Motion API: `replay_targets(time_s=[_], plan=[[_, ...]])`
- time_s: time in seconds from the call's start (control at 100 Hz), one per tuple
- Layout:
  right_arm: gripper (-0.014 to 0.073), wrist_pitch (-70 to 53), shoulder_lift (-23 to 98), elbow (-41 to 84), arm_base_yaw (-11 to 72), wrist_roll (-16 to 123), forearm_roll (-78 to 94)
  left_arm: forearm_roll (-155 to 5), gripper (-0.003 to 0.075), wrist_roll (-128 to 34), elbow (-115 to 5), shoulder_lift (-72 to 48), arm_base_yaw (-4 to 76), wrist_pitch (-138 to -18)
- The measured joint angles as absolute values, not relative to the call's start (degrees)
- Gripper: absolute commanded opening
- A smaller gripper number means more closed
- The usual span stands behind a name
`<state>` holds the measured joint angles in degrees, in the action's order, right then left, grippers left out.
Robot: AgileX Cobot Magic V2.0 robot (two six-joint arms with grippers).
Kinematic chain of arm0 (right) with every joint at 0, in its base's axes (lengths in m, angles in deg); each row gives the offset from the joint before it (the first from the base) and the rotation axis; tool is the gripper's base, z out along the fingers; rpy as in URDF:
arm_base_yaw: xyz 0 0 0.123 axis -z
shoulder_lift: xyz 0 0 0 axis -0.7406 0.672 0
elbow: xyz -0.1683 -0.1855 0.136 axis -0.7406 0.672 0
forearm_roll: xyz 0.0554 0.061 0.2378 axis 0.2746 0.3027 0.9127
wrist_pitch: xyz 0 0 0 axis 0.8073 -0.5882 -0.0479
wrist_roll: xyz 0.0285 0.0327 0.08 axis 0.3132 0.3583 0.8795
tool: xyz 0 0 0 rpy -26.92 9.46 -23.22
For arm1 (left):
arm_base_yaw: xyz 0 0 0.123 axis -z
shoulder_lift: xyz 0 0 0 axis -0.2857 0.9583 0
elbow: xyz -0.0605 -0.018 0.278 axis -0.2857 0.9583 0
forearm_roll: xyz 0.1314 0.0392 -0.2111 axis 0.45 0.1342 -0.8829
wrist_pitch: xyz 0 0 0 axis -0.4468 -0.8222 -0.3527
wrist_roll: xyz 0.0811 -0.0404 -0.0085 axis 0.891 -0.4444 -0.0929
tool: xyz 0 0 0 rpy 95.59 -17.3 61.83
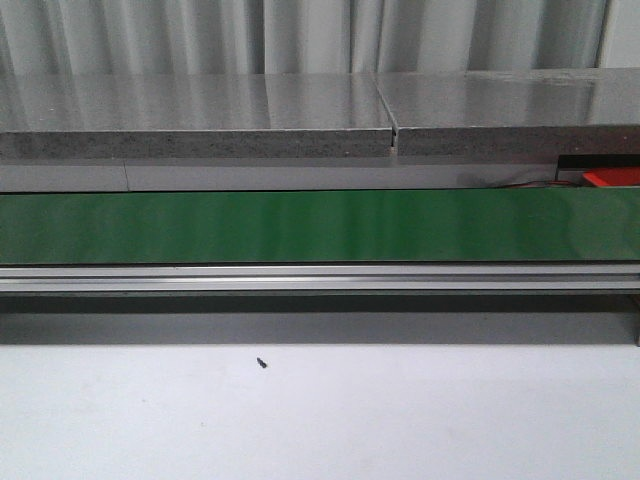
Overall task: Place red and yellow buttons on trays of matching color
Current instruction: 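Move the left gripper down over the red and yellow buttons on the table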
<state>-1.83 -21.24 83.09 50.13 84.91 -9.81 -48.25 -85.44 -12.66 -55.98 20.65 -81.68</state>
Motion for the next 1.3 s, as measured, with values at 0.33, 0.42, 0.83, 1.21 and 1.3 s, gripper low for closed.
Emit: replay_targets(time_s=[0.33, 0.42, 0.83, 1.21, 1.3], plan=[[-0.0067, -1.8, -21.2, 83.1, 50.1, 84.9, -9.8, -49.2, 0.0010, -85.4, -21.1, -39.8, 20.6, -85.1], [-0.0067, -1.8, -21.2, 83.1, 50.1, 84.9, -9.8, -49.7, 0.0128, -85.4, -23.5, -35.3, 20.6, -87.4], [-0.0067, -1.8, -21.2, 83.1, 50.1, 84.9, -9.8, -52.6, 0.0512, -85.9, -33.9, -20.4, 20.3, -92.9], [-0.0067, -1.8, -21.2, 83.1, 50.1, 84.9, -9.8, -52.8, 0.0512, -83.9, -52.8, -6.3, 6.5, -115.2], [-0.0067, -1.8, -21.2, 83.1, 50.1, 84.9, -9.8, -52.8, 0.0512, -81.2, -56.2, -2.7, 3.0, -119.8]])
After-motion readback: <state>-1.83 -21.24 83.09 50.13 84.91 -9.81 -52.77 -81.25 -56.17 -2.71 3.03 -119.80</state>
